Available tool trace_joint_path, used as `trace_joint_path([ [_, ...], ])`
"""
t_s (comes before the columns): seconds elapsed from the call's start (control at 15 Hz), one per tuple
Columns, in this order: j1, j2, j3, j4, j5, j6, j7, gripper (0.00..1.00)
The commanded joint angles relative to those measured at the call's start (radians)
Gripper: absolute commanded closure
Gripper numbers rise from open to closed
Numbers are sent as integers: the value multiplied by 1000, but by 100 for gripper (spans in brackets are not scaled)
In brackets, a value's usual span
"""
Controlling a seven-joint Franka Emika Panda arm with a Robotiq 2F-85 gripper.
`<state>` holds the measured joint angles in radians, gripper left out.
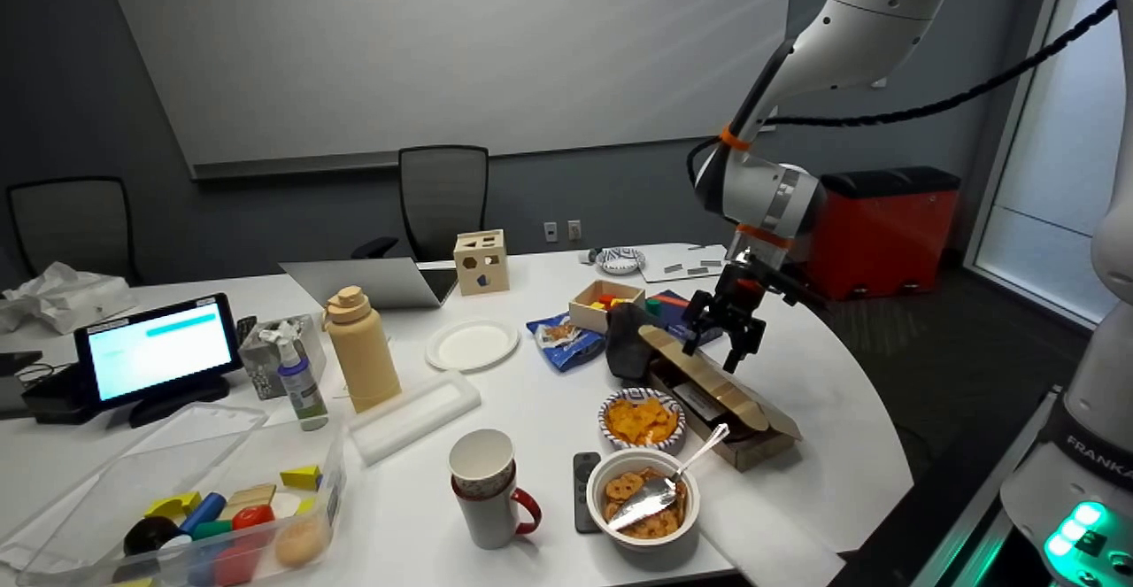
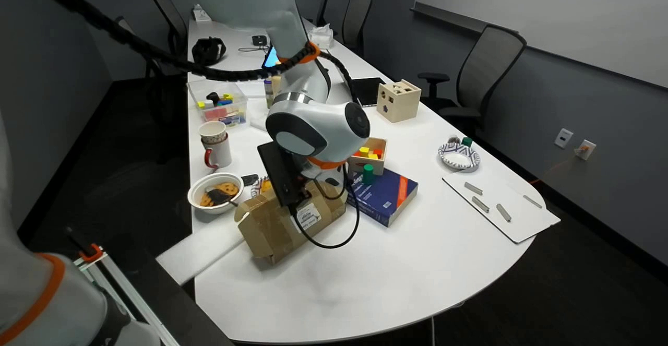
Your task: Close the brown box.
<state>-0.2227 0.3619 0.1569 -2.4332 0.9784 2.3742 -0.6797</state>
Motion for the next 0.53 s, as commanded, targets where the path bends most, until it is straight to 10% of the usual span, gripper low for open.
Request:
trace_joint_path([
  [0.0,38,-2,-38,1,51,-38,-77,0],
  [0.47,67,70,-65,11,64,-22,-163,0],
])
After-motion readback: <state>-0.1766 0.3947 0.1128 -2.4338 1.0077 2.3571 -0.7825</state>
